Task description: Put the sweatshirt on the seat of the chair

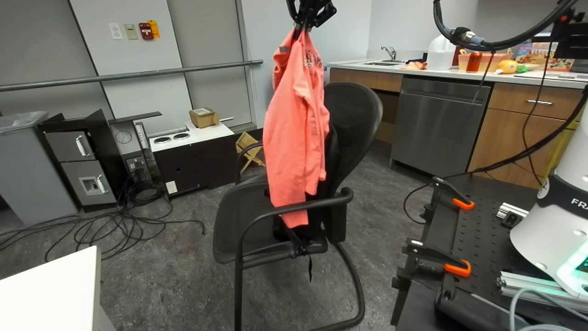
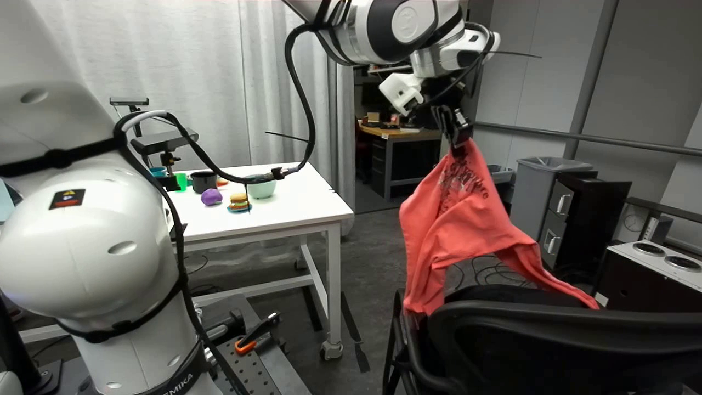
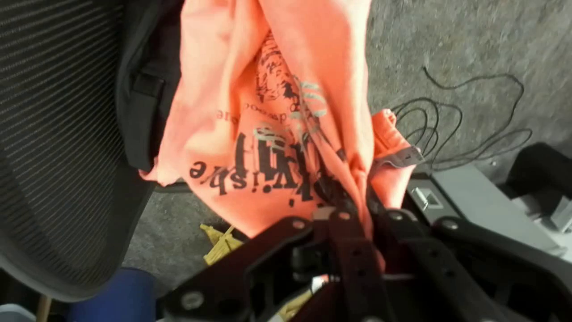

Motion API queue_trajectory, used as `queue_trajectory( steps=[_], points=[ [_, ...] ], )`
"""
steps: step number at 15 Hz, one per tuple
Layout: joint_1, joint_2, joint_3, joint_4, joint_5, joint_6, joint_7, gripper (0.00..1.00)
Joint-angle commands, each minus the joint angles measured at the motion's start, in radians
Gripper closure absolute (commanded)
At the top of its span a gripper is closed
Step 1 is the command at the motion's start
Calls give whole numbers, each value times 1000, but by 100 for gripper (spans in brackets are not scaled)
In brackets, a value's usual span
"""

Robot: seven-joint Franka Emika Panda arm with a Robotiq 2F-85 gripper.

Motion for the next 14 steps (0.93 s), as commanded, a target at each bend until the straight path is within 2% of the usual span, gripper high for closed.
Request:
queue_trajectory(
  steps=[1, 6, 10, 11, 12, 14],
  points=[
    [-64, 115, -25, 104, 9, 120, 71, 98],
    [-148, 287, -41, 209, -96, 235, 221, 98],
    [-157, 387, -62, 280, -221, 235, 360, 98],
    [-152, 405, -69, 295, -249, 227, 390, 67],
    [-148, 422, -76, 308, -270, 223, 416, 65],
    [-143, 443, -82, 328, -299, 215, 453, 50]
  ],
)
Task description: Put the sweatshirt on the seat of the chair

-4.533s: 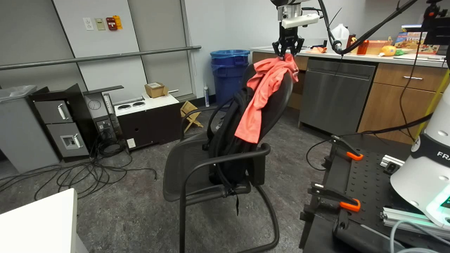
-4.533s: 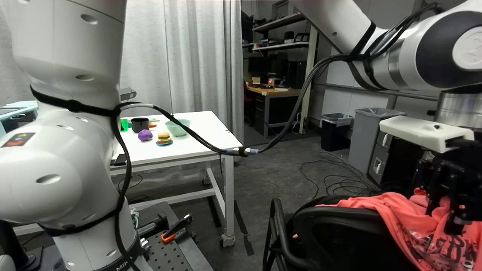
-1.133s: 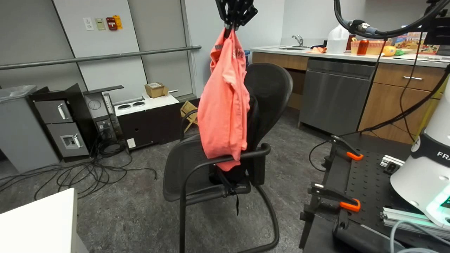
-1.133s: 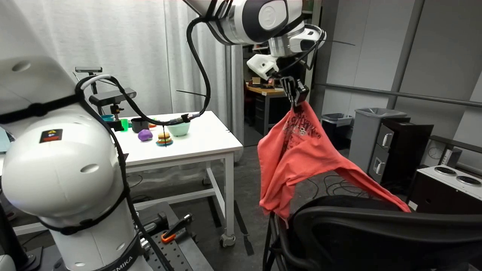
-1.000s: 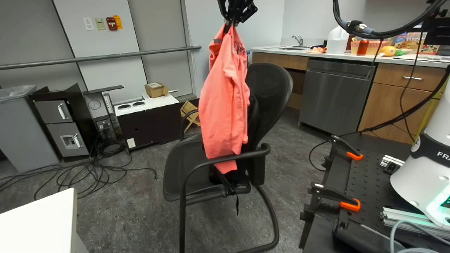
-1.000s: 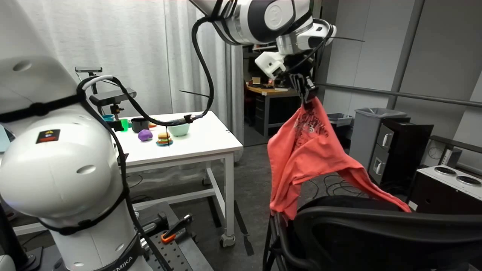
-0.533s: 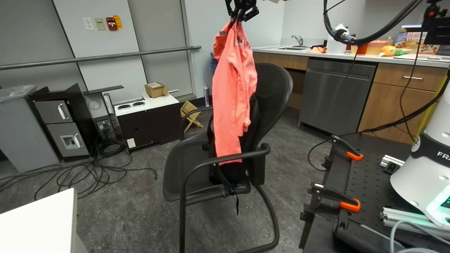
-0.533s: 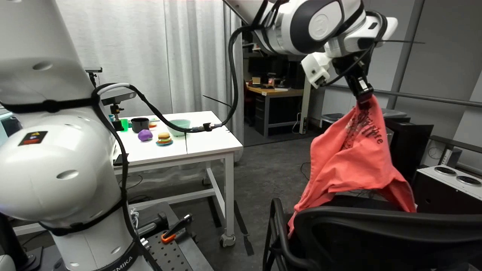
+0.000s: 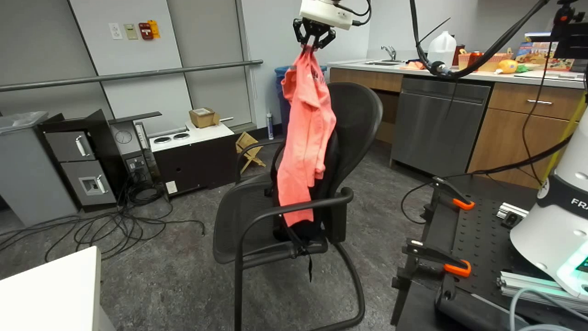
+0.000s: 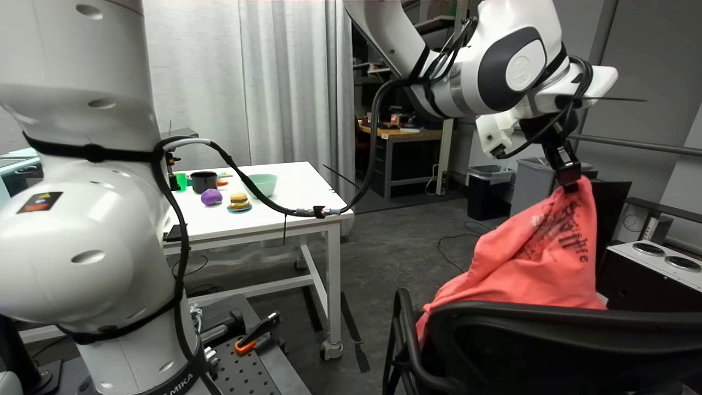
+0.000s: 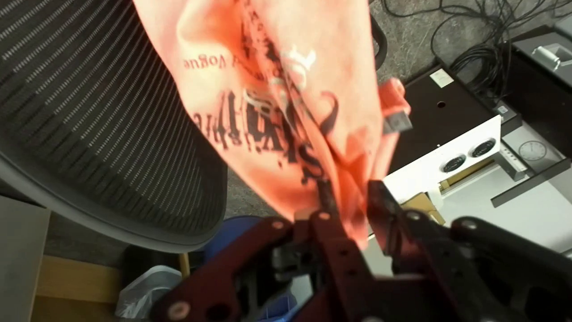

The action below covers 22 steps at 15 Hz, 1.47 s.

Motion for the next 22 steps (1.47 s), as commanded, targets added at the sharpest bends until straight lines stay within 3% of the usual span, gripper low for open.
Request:
queue_trajectory(
  steps=[1, 7, 8, 14, 22],
  points=[
    [12, 48, -20, 67, -67, -21, 77, 43],
    [-3, 10, -5, 55, -45, -152, 10, 0],
    [51, 1, -62, 54, -21, -194, -24, 0],
    [48, -84, -107, 34, -59, -422, -128, 0],
    [29, -194, -126, -13, -75, -482, -203, 0]
  ],
)
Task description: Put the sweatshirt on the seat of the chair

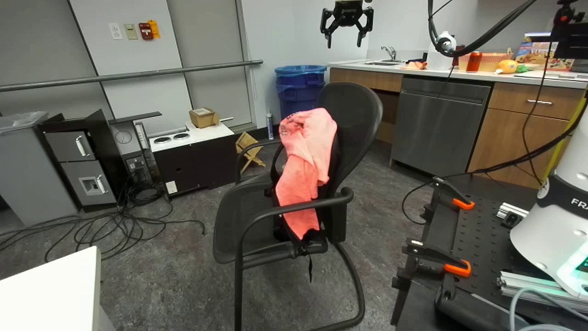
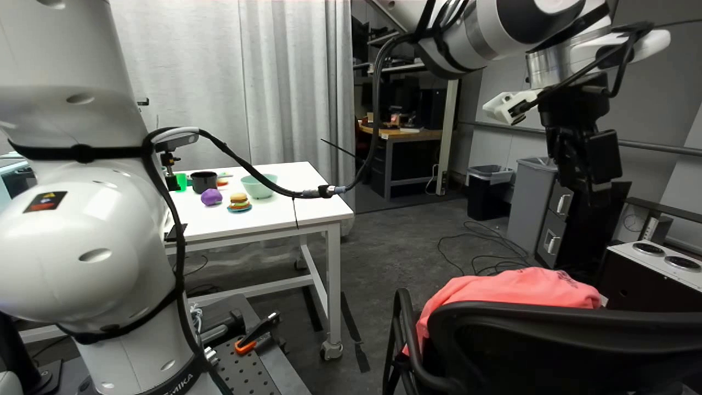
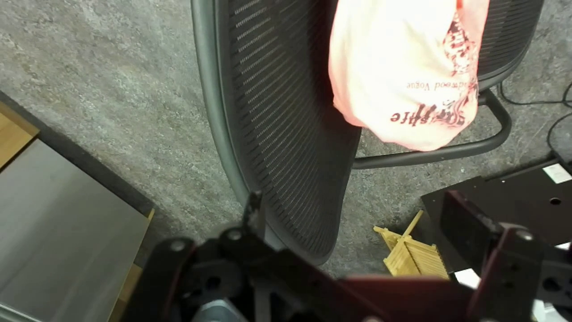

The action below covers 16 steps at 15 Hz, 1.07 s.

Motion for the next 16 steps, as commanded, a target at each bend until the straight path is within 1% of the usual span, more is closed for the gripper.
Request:
queue_trajectory(
  steps=[1, 3, 6, 7, 9, 16],
  points=[
    [-4, -74, -8, -44, -6, -14, -42, 0],
    [-5, -91, -5, -65, 26, 8, -62, 0],
    [-8, -137, -12, -113, 84, 14, -148, 0],
    [-11, -81, 3, -59, 45, -3, -85, 0],
    [-14, -102, 2, -81, 63, -3, -114, 0],
    [-16, -115, 3, -95, 67, -3, -118, 0]
  ],
)
